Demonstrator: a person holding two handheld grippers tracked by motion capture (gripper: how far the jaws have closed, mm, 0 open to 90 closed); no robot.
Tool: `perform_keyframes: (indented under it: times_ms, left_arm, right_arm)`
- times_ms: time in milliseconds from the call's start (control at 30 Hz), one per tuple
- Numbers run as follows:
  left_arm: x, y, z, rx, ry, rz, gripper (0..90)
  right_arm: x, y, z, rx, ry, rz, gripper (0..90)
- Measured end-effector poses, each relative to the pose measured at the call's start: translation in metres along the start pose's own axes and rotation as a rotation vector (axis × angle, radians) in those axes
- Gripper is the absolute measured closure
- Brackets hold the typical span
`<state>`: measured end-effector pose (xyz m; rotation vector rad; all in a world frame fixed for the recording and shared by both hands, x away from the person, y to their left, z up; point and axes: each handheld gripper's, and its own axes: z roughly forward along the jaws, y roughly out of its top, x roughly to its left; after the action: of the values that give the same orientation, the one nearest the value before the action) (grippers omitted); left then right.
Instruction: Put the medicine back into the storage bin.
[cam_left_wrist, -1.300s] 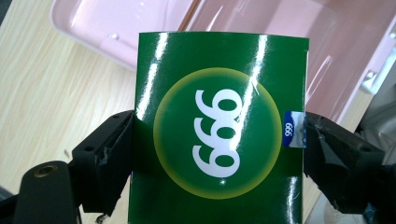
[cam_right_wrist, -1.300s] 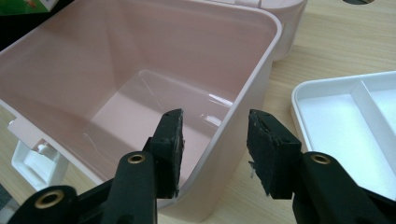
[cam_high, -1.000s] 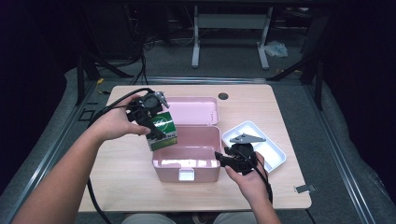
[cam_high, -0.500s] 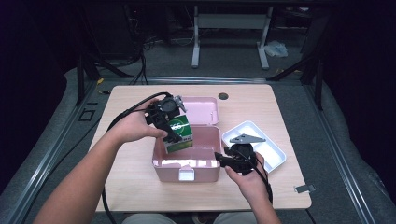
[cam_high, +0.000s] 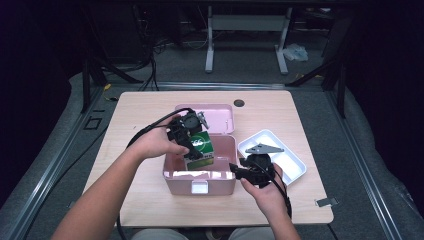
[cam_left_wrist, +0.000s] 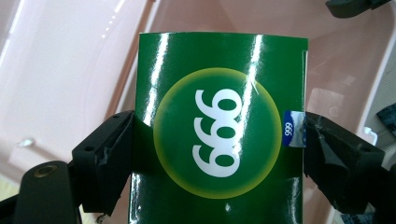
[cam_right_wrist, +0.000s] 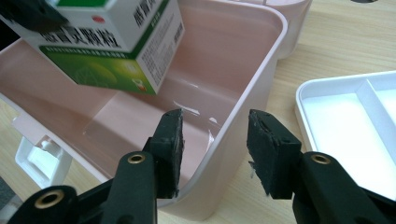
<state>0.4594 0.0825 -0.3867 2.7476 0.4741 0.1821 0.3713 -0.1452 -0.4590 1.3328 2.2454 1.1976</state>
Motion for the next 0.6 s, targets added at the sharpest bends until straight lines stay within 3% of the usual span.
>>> perform_keyframes:
  times_ms: [467, 600]
  left_arm:
    - [-0.004, 0.002, 0.035, 0.029, -0.032, 0.014, 16.2]
    - [-0.003, 0.0, 0.043, 0.031, -0.031, -0.004, 16.3]
  right_arm:
    - [0.0, 0.0, 0.0, 0.0, 0.001, -0.001, 56.1]
    - [0.0, 0.0, 0.0, -0.007, 0.0, -0.002, 56.1]
